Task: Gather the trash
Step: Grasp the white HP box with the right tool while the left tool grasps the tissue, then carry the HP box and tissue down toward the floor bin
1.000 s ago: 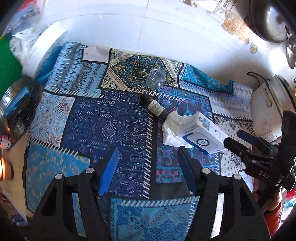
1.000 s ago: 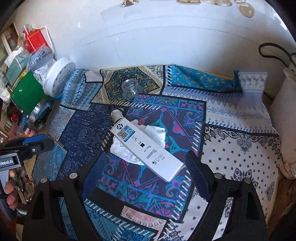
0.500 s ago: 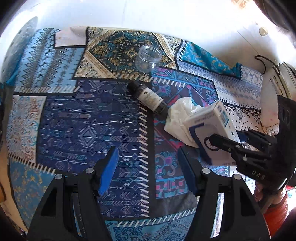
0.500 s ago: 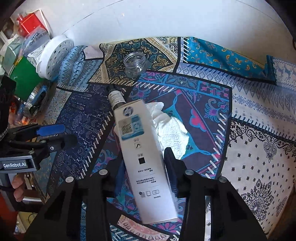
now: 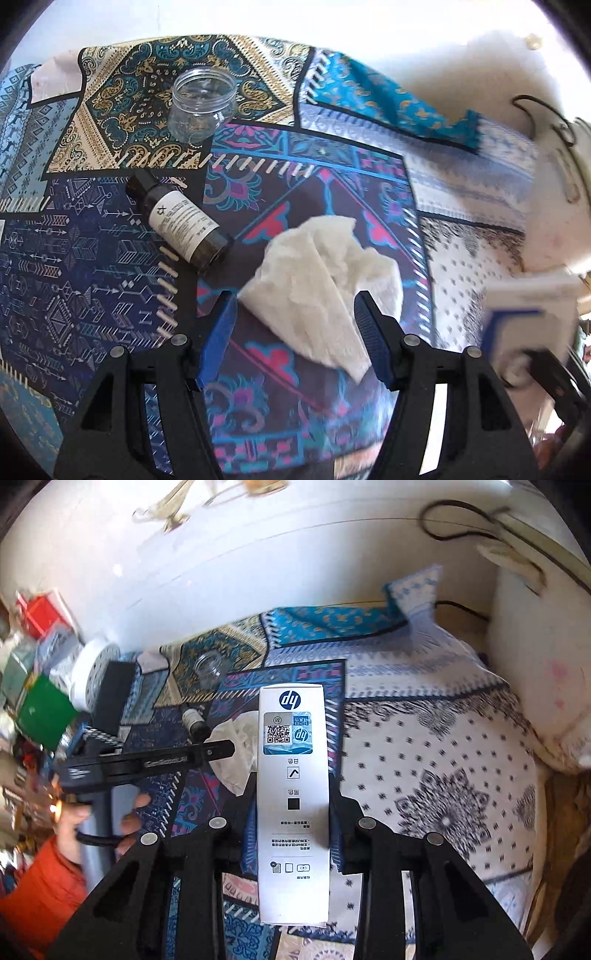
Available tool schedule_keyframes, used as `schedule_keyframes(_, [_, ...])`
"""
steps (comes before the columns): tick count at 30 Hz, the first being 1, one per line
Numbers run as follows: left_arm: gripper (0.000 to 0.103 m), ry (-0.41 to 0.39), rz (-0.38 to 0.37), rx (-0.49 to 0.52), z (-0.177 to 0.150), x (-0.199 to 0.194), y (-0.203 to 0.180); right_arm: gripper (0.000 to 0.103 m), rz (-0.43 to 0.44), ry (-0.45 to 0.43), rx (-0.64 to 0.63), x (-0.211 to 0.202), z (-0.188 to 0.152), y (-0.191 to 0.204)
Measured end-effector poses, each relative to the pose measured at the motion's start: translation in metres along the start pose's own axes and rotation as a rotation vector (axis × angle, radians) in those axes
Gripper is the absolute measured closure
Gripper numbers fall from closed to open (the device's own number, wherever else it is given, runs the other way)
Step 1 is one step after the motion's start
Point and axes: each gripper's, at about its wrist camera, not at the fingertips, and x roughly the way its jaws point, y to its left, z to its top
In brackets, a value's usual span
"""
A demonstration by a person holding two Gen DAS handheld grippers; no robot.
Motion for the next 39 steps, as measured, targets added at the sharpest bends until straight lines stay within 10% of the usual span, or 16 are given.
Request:
schedule_keyframes(6, [0.048, -0.035, 0.009, 0.007, 0.000, 0.009, -0.008, 0.074, -0.022, -0.007, 0.042, -0.016, -0.011, -0.017])
schedule_keyframes(10, [0.092, -0.055, 0.039, 0.019, -0.003, 0.013, -0.013, 0.074, -0.016, -0.014, 0.035, -0.022, -0.016, -0.020])
schedule_keyframes(13, [0.099, -0.062, 0.004, -0.025, -0.007, 0.014, -0.011, 0.074, 0.004, -0.021, 0.021, -0.025, -0.018, -0.021])
schedule_keyframes(39, [0.100, -0.472, 0.171, 0.043, -0.225, -0.253, -0.058, 0.074, 0.158, -0.063, -0.176, -0.117, -0.115, 0.071])
